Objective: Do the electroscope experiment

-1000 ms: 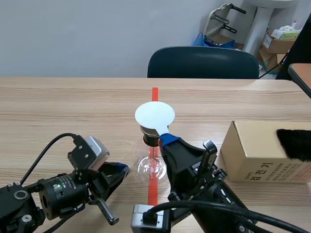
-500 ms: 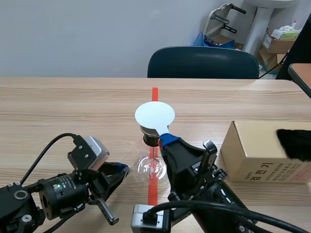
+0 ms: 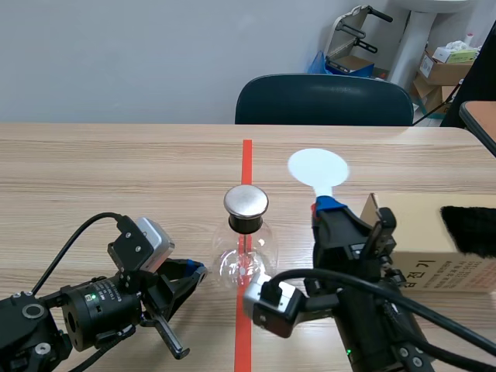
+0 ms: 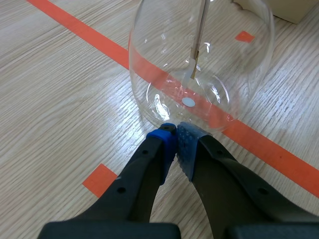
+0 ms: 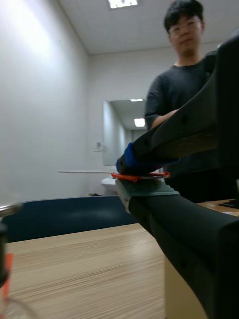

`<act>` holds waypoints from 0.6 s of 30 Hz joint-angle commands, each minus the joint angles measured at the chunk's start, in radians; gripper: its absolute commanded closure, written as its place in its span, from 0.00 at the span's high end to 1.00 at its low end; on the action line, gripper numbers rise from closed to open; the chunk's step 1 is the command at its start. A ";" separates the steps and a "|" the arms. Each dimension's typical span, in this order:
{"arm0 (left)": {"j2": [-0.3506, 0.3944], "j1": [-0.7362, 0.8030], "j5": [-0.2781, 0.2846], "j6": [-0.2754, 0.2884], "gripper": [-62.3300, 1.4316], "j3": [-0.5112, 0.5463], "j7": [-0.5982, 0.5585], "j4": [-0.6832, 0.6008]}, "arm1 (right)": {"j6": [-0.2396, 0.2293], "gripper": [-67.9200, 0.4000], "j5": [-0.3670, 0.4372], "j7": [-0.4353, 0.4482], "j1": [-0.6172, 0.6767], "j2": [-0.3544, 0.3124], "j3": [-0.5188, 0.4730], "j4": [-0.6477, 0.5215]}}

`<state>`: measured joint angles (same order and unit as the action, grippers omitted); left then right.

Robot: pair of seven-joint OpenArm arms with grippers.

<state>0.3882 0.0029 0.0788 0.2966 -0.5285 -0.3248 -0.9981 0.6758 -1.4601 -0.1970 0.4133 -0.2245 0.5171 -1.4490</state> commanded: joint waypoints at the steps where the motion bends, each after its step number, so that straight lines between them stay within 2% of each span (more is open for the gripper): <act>1: -0.002 -0.003 0.005 0.002 0.09 0.003 -0.014 -0.014 | 0.012 0.02 -0.001 -0.042 -0.011 -0.003 -0.008 -0.011; 10: -0.003 -0.003 -0.017 0.002 0.09 0.003 -0.014 -0.014 | 0.012 0.02 -0.001 -0.273 -0.011 -0.003 -0.008 -0.011; 14: -0.003 -0.003 -0.016 0.002 0.09 0.003 -0.014 -0.014 | 0.012 0.02 -0.001 -0.313 -0.011 -0.003 -0.008 -0.011; 18: -0.003 -0.003 -0.016 0.002 0.09 0.003 -0.014 -0.014 | 0.012 0.02 -0.001 -0.314 -0.011 -0.003 -0.008 -0.011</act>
<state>0.3882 0.0029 0.0532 0.2966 -0.5285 -0.3248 -0.9981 0.6762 -1.4601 -0.5037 0.4133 -0.2245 0.5171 -1.4490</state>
